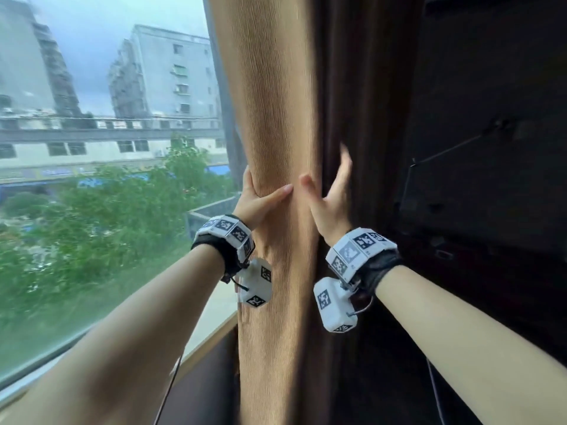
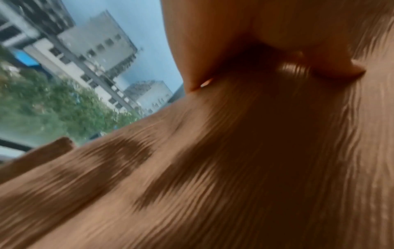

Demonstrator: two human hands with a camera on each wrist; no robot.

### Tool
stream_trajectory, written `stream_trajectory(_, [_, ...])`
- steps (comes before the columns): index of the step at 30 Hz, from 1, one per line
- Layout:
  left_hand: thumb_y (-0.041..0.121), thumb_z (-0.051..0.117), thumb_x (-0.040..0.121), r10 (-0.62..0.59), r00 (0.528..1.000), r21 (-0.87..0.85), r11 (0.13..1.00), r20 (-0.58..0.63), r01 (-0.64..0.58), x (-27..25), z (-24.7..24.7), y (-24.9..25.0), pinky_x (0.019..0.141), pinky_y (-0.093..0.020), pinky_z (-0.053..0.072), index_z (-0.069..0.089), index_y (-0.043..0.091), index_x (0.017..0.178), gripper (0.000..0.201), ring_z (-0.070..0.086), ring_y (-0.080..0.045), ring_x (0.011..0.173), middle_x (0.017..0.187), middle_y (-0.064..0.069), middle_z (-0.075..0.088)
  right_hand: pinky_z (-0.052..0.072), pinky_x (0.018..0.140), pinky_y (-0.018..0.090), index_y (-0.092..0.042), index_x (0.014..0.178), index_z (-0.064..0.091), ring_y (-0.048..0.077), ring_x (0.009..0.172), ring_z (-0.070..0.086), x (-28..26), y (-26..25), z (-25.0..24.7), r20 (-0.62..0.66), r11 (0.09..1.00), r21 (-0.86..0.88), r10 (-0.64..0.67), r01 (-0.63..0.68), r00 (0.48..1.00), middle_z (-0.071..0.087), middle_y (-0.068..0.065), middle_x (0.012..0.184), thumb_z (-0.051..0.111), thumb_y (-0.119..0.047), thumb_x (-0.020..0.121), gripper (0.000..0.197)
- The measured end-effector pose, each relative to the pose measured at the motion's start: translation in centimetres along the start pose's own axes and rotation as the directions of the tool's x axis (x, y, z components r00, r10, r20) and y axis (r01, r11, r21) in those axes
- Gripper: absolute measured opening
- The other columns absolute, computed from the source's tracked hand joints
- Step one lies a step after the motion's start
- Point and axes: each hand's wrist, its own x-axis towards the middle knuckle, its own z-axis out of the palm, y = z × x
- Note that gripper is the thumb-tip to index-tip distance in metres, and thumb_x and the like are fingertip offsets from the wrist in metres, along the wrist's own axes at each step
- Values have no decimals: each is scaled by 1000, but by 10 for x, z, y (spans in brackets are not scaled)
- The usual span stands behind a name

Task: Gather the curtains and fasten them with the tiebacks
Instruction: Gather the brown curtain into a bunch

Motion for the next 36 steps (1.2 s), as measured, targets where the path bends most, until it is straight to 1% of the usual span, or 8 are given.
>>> stream_trajectory(3, [54,78,56,-12,996,18,1000,88,10,14,24,-7,107,-35,41,31,28,138,97,55,-11,117,127,6,57,20,118,42,-14,146,13,18,141,23,8,21,-14,-53,983,-184,1,-11,999,24,9,152,71,-41,76,95])
stream_trajectory(6, [78,65,53,67,997,250,967,-31,-57,41,38,-21,116,-45,26,36,32,137,101,36,-22,137,146,-1,41,18,116,48,-23,146,15,23,142,19,26,45,-35,-175,859,-510,-58,-41,983,19,8,153,69,-57,67,102])
stream_trajectory(8, [81,62,50,64,986,411,912,-153,4,60,44,-31,119,-48,4,11,37,148,119,3,-25,147,160,-3,2,11,114,52,-26,147,11,24,144,11,40,66,-45,-153,800,-597,-44,-57,987,10,8,156,70,-60,64,107])
stream_trajectory(10, [73,76,48,-25,987,214,975,-157,58,82,51,-42,119,-49,3,-13,40,146,137,-3,-23,147,159,-5,-16,6,113,56,-28,148,7,25,145,4,55,87,-47,-115,793,-608,-35,-43,993,3,7,157,71,-59,64,111])
stream_trajectory(13, [75,81,32,-55,988,47,997,-145,63,121,60,-58,119,-48,17,-25,39,142,157,8,-18,147,160,-3,-10,2,113,57,-27,148,5,27,145,-3,85,118,-42,-119,825,-559,13,-78,993,-2,7,158,74,-59,59,118])
stream_trajectory(17, [49,87,52,-36,991,-31,999,-132,32,155,80,-65,117,-38,25,-32,32,141,150,26,-10,139,159,0,5,13,114,60,-43,142,-4,26,146,4,128,161,-43,-133,919,-372,84,-128,988,2,5,158,65,-83,41,129])
stream_trajectory(25, [24,79,74,-49,981,-153,988,-186,21,234,147,-89,112,-32,30,-33,25,142,130,33,-15,137,156,-3,21,9,114,58,-28,148,3,29,145,3,184,229,-74,-207,868,-476,50,-145,977,1,10,157,78,-58,55,123])
stream_trajectory(36, [85,62,49,10,998,259,966,-65,7,353,258,-125,116,-48,22,3,37,149,125,29,-31,139,147,-11,39,15,114,50,-26,148,7,29,143,13,281,327,-139,-333,815,-558,-48,-156,942,10,13,156,77,-51,62,114])
